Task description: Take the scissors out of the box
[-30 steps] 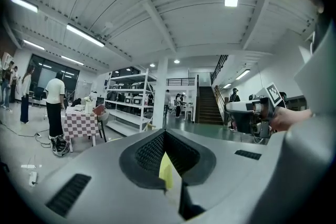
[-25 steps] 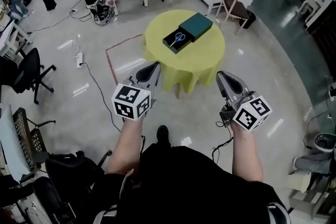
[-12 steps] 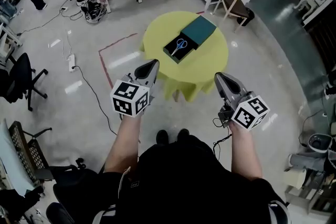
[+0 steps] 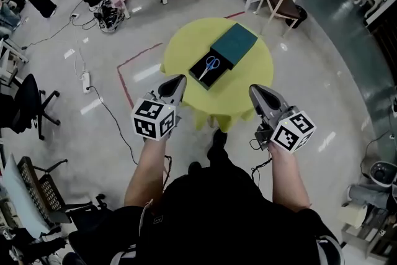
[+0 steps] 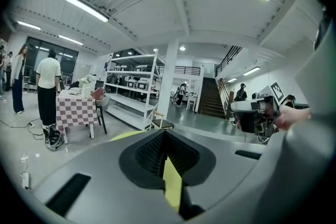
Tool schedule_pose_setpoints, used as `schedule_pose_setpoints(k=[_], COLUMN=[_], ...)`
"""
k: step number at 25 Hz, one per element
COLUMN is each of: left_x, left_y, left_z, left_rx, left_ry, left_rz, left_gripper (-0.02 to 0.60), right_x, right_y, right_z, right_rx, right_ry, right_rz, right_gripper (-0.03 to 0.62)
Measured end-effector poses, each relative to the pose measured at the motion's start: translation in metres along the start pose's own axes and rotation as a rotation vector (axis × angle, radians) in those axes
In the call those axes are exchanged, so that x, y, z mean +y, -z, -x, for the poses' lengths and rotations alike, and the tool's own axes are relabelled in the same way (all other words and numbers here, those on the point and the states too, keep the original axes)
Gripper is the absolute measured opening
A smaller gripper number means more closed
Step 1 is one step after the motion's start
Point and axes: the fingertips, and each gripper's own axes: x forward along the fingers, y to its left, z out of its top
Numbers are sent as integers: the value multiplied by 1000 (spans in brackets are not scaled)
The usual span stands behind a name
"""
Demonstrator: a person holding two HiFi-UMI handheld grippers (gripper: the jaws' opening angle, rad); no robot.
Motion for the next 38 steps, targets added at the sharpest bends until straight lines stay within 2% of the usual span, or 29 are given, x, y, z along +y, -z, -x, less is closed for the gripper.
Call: schedule_pose_setpoints(k=[4, 10, 14, 19, 25, 37, 38], left_x=[14, 29, 29, 37, 51, 53, 52], left_y=[-10, -22, -32, -32, -3, 84, 92], left_z=[-53, -129, -160, -177, -195, -249, -255], left_rx=[34, 90, 110, 159, 240, 435, 449], left_ry=[-19, -42, -48, -62, -48, 51, 64], left_rz=[-18, -21, -27, -49, -21, 15, 27], left_gripper=[2, 2, 2, 2, 2, 2, 54], right_x=[-58, -132, -161, -184, -194, -210, -212], right_y=[-17, -32, -40, -44, -40, -9, -6], right_z=[-24, -63, -78, -90, -109, -122, -123], right_rx=[-22, -3, 2, 4, 23, 119, 127], right_ry=[23, -2, -36, -38, -21, 38, 43], right_rz=[-20, -60, -80, -111, -137, -170, -171], right_gripper=[9, 11, 11, 9, 9, 11, 11])
